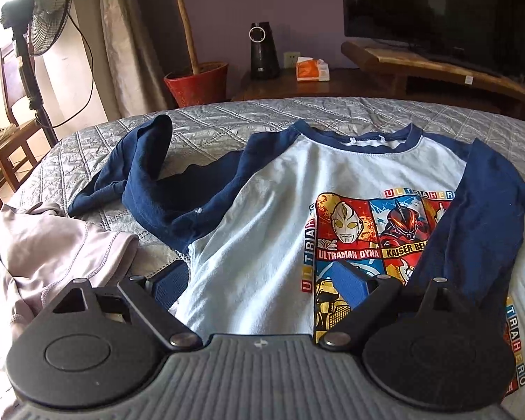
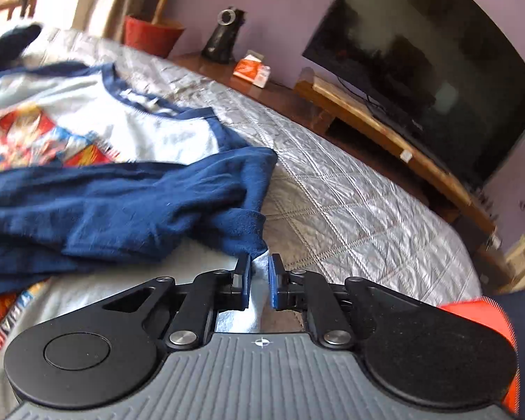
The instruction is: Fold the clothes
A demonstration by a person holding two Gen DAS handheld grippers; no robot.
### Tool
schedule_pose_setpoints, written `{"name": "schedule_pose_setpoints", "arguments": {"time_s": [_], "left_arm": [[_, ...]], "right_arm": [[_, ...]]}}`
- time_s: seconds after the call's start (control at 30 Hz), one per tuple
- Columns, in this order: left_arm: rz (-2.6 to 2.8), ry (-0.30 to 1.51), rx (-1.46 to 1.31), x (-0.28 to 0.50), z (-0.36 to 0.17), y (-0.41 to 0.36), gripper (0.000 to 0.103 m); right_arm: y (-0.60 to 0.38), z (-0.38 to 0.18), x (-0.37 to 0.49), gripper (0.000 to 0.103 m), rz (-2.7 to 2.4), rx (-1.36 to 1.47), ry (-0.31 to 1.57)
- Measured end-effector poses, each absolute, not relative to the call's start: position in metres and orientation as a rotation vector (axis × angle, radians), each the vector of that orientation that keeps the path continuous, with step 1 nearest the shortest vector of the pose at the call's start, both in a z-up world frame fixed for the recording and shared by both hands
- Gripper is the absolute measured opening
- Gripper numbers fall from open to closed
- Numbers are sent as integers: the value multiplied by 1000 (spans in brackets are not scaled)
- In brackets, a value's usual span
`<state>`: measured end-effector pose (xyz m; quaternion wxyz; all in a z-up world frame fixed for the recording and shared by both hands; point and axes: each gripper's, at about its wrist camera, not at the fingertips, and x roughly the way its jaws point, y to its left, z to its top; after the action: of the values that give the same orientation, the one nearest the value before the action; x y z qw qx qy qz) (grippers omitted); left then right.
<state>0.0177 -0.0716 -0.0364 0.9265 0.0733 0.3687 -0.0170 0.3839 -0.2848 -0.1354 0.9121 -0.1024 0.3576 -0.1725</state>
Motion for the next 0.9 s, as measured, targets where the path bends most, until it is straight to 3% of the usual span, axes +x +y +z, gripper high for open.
{"name": "schedule_pose_setpoints", "arguments": {"time_s": [0.1, 0.23, 0.33, 0.4, 0.5, 0.63, 0.8, 0.9], "left_arm": [[-38, 762, 159, 18, -38, -72, 87], [-44, 771, 172, 19, -40, -72, 87], [-49, 769, 171, 19, -39, -72, 88], [-50, 772, 165, 20, -40, -72, 88], [-66, 771, 162, 19, -41, -71, 88], [-96, 745, 162, 17, -39, -69, 88], [-222, 737, 117, 15, -34, -72, 88], [-314, 730, 128, 9, -32, -81, 88]], "right_arm": [[-325, -126, 364, 12, -374, 202, 643], [-365, -140, 329, 19, -420, 679, 497], [-342, -130, 334, 19, -421, 495, 547], [-330, -127, 334, 22, -329, 579, 516], [-325, -140, 342, 43, -253, 775, 550], [-322, -160, 351, 42, -321, 841, 536], [-352, -178, 346, 50, -363, 1035, 387], [-361, -187, 347, 41, -378, 1099, 356]]}}
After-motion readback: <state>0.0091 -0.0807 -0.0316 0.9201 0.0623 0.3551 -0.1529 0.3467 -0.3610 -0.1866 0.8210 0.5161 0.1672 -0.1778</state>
